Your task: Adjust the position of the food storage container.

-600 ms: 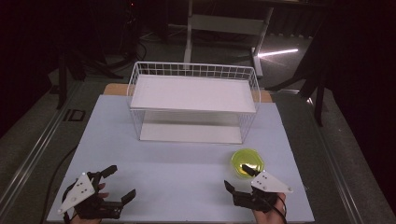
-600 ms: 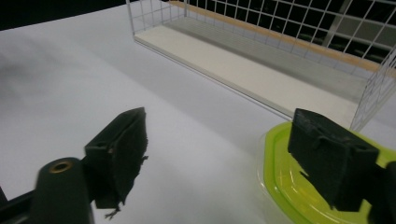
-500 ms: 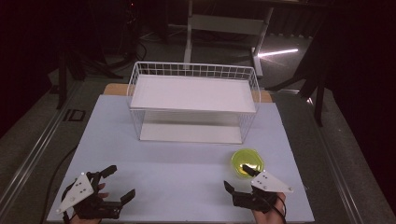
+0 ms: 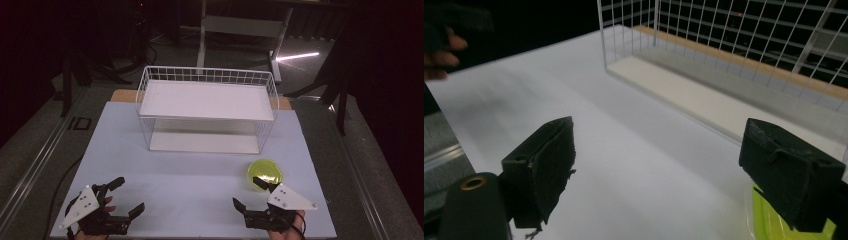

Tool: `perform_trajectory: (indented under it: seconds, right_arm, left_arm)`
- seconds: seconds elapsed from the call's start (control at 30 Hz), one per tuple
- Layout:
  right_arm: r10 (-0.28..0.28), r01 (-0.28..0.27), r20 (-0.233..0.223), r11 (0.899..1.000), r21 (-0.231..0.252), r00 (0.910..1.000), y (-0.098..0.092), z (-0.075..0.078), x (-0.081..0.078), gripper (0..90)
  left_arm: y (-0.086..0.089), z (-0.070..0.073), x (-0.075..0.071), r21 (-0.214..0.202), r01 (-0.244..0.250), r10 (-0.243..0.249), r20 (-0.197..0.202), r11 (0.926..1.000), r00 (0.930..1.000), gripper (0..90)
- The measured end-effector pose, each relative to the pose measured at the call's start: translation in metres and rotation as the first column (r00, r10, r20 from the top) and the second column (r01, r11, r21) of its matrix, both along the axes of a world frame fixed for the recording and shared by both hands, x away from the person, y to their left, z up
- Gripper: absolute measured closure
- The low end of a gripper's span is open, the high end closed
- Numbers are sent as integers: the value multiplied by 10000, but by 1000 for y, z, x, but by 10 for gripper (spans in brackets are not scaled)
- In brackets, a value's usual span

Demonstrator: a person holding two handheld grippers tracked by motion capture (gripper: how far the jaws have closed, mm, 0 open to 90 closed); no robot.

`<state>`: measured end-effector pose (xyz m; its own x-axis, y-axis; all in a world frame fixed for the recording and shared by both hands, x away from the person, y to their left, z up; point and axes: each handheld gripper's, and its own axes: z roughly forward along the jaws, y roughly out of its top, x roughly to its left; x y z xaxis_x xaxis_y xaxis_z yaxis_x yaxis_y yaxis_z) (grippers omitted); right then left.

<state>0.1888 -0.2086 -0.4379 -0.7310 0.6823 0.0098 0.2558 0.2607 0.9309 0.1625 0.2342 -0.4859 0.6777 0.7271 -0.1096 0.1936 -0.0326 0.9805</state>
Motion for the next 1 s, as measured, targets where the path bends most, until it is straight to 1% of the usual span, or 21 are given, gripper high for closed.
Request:
perform_trajectory:
  seconds: [0.07, 0.1, 0.13, 0.2, 0.27, 0.3, 0.37, 0.43, 0.5, 0.6, 0.63, 0.7, 0.77, 0.8, 0.87, 0.9, 1.0]
  right_arm:
    - [81, -81, -34, 9999, 79, 10000, 1, 3, 1, 144]
    - [147, -147, -85, 9999, 30, 9999, 2, 5, 2, 144]
    - [210, -210, -10, 9998, -61, 9998, 2, 8, 3, 144]
    - [371, -370, 388, 9993, -35, 9986, 3, 11, 6, 144]
    - [313, -307, 462, 9994, -138, 9984, 3, 15, 9, 144]
    - [309, -305, 405, 9995, -111, 9987, 2, 17, 12, 144]
    - [130, -132, 267, 9999, 76, 9996, 0, 20, 17, 143]
    - [-107, 104, 262, 9999, 118, 9996, -3, 23, 23, 123]
    - [-183, 180, 175, 9997, 155, 9997, -6, 25, 29, 116]
    - [-485, 483, 296, 9988, 76, 9984, -11, 27, 38, 116]
    - [-743, 743, 416, 9972, 8, 9964, -12, 27, 41, 117]
    - [-888, 887, 293, 9960, 71, 9956, -15, 26, 48, 117]
    - [-1200, 1199, 114, 9927, 134, 9927, -19, 24, 55, 118]
    - [-1234, 1234, 117, 9924, 0, 9923, -21, 22, 58, 121]
    - [-1418, 1424, 262, 9896, -211, 9895, -24, 19, 63, 157]
    - [-1424, 1427, 166, 9895, -237, 9897, -26, 17, 66, 157]
    - [-1759, 1765, 158, 9832, -456, 9843, -34, 12, 74, 177]
  left_arm:
    - [1, 0, 0, -40, -37, 37, -2, 10000, 10000, 10]
    - [1, 0, 0, -38, -61, 61, -1, 10000, 10000, 10]
    - [2, 0, 0, -69, -68, 68, -5, 10000, 10000, 10]
    - [2, 0, 0, -51, -78, 77, -16, 10000, 10000, 10]
    - [1, 0, 0, -75, -48, 48, -38, 10000, 10000, 10]
    - [1, 0, 0, -43, -41, 40, -28, 10000, 10000, 10]
    - [0, 0, 0, -15, -10, 10, -20, 10000, 10000, 10]
    - [0, 0, 0, -20, -15, 15, -8, 10000, 10000, 10]
    - [0, -1, 0, -21, -16, 16, -41, 10000, 10000, 10]
    - [1, -1, 0, -80, -21, 21, -100, 10000, 9999, 10]
    - [1, -1, 1, -91, -31, 30, -107, 10000, 9999, 10]
    - [1, -1, 1, -99, -5, 4, -124, 10000, 9999, 10]
    - [0, -1, 1, -82, 9, -10, -121, 10000, 9999, 10]
    - [0, -1, 1, -56, 3, -4, -126, 10000, 9999, 10]
    - [0, -2, 1, -55, 8, -9, -153, 10000, 9999, 10]
    - [0, -2, 1, -70, 16, -17, -147, 10000, 9999, 10]
    - [1, -1, 1, -74, -10, 9, -122, 10000, 9999, 10]
